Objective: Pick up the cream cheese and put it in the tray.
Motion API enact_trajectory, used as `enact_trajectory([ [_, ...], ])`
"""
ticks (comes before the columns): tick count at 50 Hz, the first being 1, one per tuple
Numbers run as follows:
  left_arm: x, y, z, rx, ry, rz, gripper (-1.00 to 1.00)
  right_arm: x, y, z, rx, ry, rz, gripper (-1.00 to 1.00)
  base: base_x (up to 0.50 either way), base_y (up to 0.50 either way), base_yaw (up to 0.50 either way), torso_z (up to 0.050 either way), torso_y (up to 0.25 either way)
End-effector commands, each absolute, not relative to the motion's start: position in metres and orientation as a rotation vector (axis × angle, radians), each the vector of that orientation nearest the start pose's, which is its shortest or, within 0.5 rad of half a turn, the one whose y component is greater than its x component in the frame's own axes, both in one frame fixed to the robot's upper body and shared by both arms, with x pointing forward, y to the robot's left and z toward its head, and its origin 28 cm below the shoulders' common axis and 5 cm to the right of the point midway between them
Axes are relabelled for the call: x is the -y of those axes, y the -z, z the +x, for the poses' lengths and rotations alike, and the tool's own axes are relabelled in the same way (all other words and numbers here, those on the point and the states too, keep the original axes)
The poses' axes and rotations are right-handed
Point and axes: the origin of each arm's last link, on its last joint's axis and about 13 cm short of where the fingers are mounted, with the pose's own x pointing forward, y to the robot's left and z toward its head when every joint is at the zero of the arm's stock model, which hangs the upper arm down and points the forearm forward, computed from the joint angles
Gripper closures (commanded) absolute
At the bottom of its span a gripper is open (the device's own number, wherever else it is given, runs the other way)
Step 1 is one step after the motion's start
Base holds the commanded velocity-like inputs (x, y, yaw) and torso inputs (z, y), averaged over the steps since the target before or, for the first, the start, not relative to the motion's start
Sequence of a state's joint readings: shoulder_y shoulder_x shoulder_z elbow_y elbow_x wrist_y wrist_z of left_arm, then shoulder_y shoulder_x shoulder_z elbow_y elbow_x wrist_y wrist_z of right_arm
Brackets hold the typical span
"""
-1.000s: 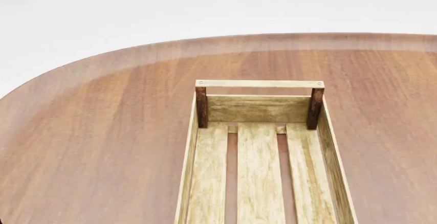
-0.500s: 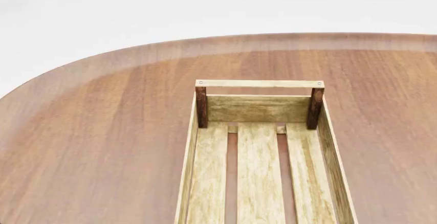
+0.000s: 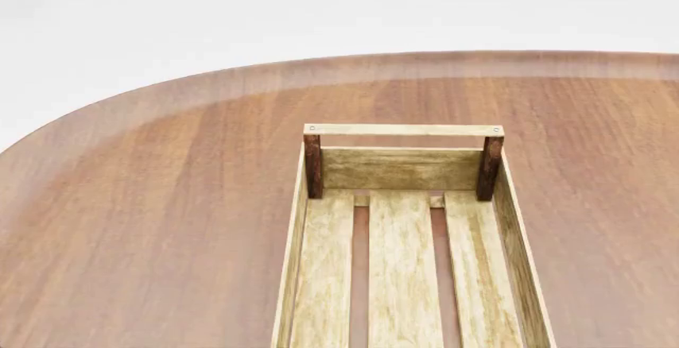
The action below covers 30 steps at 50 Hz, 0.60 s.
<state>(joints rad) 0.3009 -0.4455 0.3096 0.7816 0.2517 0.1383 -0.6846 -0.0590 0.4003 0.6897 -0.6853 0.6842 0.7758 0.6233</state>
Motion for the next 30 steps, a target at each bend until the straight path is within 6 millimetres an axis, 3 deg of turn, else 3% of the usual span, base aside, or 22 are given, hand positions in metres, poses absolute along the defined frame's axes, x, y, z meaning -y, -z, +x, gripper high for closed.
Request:
enact_trajectory([
  [1, -0.204, -0.126, 0.123, 0.702, -0.178, 0.21, -1.0, 0.225, -0.188, 0.156, 0.148, 0.759, 0.029, 1.0, 0.0, 0.0, 0.0, 0.0, 0.0],
  [30, -0.205, -0.126, 0.124, 0.702, -0.181, 0.211, -1.0, 0.206, -0.242, 0.189, 0.211, 0.625, -0.146, 1.0, 0.0, 0.0, 0.0, 0.0, 0.001],
])
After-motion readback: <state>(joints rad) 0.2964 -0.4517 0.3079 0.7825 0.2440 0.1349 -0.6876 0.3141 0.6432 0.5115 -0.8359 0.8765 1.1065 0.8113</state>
